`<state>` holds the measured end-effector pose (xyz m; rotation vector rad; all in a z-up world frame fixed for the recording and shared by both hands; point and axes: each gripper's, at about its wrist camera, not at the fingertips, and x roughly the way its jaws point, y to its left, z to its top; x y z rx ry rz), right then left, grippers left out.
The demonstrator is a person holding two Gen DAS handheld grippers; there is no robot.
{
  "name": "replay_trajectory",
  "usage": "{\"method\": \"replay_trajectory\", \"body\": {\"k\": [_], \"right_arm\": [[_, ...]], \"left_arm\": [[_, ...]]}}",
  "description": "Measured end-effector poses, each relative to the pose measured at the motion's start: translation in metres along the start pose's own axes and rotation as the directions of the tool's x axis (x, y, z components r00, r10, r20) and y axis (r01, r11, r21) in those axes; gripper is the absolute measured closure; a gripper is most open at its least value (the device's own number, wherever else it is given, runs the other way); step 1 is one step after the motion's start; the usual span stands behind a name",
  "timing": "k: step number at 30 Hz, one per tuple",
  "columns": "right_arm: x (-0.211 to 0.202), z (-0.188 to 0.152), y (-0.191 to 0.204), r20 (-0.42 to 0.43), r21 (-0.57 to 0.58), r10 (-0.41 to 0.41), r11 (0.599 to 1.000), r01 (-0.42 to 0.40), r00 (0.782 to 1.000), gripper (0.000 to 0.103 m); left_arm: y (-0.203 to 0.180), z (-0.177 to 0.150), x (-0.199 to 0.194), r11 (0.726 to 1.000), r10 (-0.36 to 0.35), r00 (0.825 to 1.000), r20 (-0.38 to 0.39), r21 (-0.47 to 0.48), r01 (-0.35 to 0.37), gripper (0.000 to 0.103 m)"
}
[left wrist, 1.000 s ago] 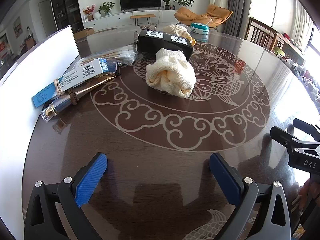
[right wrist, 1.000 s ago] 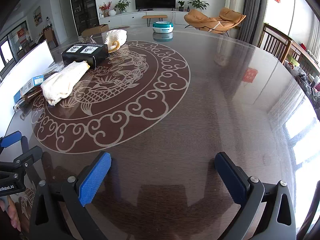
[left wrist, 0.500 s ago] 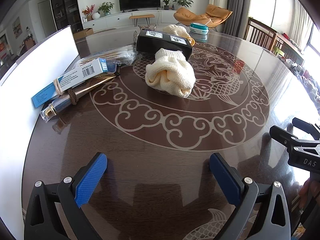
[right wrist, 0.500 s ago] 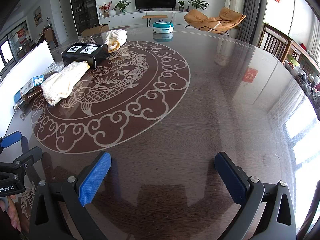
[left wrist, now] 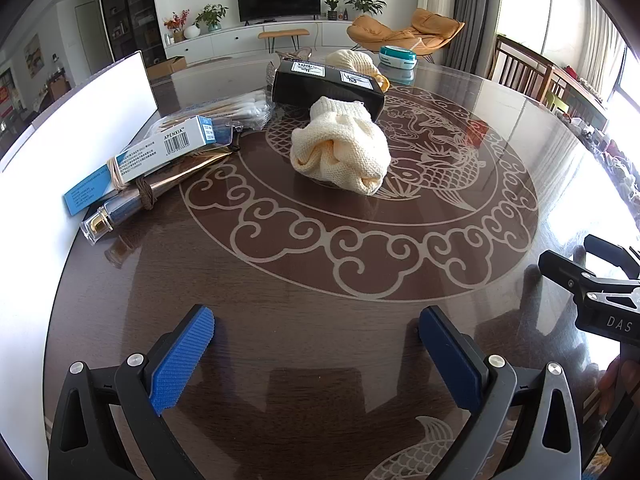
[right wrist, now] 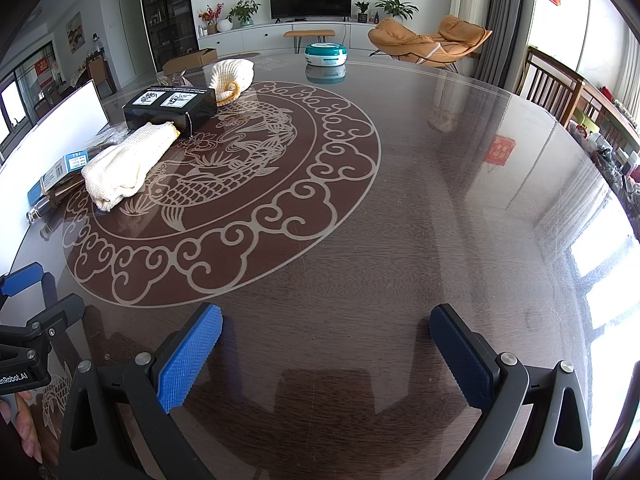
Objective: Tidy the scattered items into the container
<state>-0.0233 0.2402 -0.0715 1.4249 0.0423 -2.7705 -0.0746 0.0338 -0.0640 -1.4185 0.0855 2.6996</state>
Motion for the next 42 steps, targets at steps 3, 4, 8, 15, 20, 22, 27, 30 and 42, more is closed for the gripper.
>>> {"method": "replay_trajectory", "body": {"k": [3,4,8,15,20,22,27,30,42], "right_arm": [[0.0,0.0,0.0,0.0,0.0,0.0,1.0,0.0,1.0,0.0],[0.0,0.0,0.0,0.0,0.0,0.0,1.0,0.0,1.0,0.0],[0.0,0.0,0.0,0.0,0.0,0.0,1.0,0.0,1.0,0.0],[0.0,0.0,0.0,0.0,0.0,0.0,1.0,0.0,1.0,0.0],[0.0,0.0,0.0,0.0,0.0,0.0,1.0,0.0,1.0,0.0],[0.0,0.0,0.0,0.0,0.0,0.0,1.0,0.0,1.0,0.0],[0.0,0.0,0.0,0.0,0.0,0.0,1.0,0.0,1.0,0.0],[0.0,0.0,0.0,0.0,0.0,0.0,1.0,0.0,1.0,0.0],[0.0,0.0,0.001,0.0,0.0,0.0,1.0,0.0,1.0,0.0]], "left_arm": [[0.0,0.0,0.0,1.0,0.0,1.0,0.0,0.0,0.0,0.0],[0.0,0.0,0.0,1.0,0.0,1.0,0.0,0.0,0.0,0.0],[0.0,0.0,0.0,1.0,0.0,1.0,0.0,0.0,0.0,0.0],[0.003,-0.002,-0.001,1.0,0.009,1.0,-0.004,-0.013,-0.009,0.0],[0.028,-0.011,-0.007,0.996,0.049,0.999,-0.005,-0.069,-0.049,0.0],[0.043,-0.01,-0.006,0.994,0.063,0.998,-0.007,-0.089,-0.063,0.0],[0.087,0.001,0.003,0.971,0.136,0.991,-0.02,-0.195,-0.137,0.0],[0.104,0.01,0.01,0.958,0.163,0.986,-0.025,-0.234,-0.165,0.0],[0.123,0.042,0.033,0.935,0.24,0.97,-0.032,-0.261,-0.24,0.0]]}}
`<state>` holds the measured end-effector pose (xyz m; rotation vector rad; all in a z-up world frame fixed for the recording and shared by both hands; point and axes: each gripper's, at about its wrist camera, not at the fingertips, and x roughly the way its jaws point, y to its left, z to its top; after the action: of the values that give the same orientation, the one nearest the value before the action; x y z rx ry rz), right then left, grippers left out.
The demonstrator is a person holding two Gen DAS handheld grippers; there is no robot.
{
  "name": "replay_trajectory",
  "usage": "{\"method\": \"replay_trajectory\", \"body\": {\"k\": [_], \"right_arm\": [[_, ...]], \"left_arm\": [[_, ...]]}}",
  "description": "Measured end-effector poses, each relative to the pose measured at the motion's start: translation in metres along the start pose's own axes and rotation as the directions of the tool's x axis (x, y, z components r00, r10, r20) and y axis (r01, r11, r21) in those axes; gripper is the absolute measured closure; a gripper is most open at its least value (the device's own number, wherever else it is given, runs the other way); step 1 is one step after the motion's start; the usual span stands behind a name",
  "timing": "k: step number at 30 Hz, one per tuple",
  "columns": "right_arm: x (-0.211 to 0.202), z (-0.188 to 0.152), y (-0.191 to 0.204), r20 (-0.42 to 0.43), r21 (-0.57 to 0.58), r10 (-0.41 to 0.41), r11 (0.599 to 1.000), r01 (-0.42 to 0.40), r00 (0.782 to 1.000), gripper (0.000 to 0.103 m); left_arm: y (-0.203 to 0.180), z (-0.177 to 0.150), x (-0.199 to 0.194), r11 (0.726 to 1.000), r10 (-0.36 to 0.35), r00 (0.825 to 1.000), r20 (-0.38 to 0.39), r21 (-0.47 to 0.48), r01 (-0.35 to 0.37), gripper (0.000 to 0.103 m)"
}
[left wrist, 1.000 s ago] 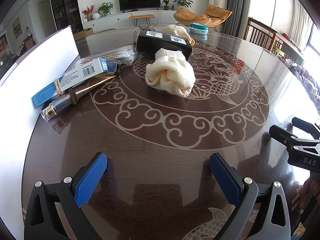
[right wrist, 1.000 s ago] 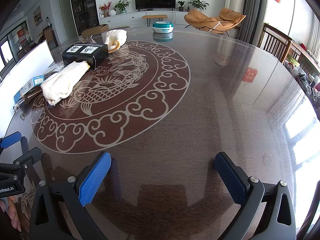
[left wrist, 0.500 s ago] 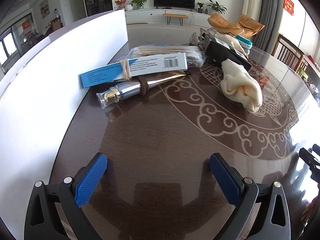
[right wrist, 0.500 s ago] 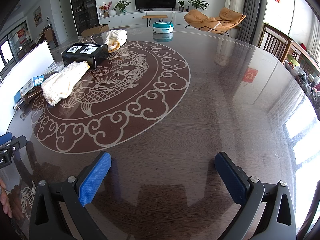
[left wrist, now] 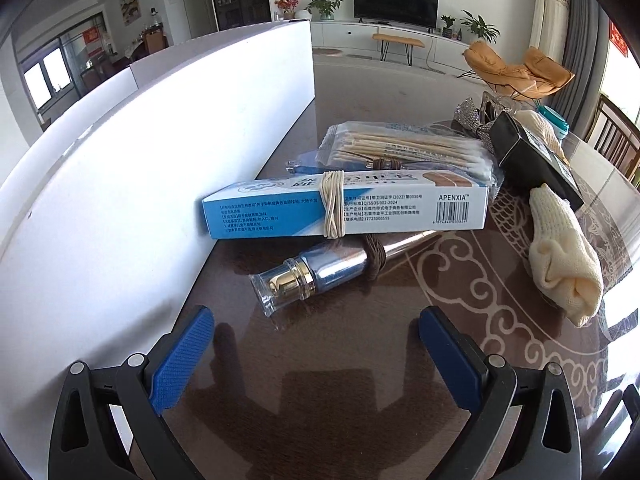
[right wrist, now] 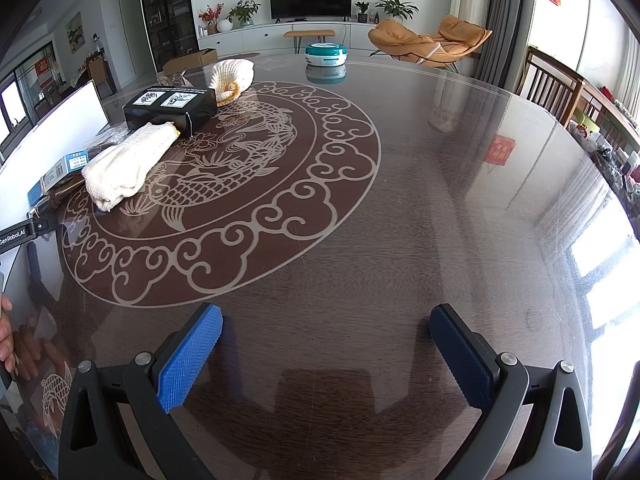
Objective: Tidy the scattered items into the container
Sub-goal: 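Lower the left tool onto the gold-and-silver tube and close on it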
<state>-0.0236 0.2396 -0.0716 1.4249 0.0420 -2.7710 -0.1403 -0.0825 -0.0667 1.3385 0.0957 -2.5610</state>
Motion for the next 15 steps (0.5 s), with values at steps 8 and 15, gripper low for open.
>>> {"method": "replay_trajectory", "body": {"k": [8,15], "right_arm": [[0.0,0.0,0.0,0.0,0.0,0.0,1.0,0.0,1.0,0.0],[0.0,0.0,0.0,0.0,0.0,0.0,1.0,0.0,1.0,0.0]], "left_arm": [[-0.026,0.017,0.012,0.967,-0.183,0.983,-0.031,0.173,0.186,0.0],[-0.055,0.008,0.0,0.881,-0.301,0.952,-0.052,0.367,0.298,0.0]]}}
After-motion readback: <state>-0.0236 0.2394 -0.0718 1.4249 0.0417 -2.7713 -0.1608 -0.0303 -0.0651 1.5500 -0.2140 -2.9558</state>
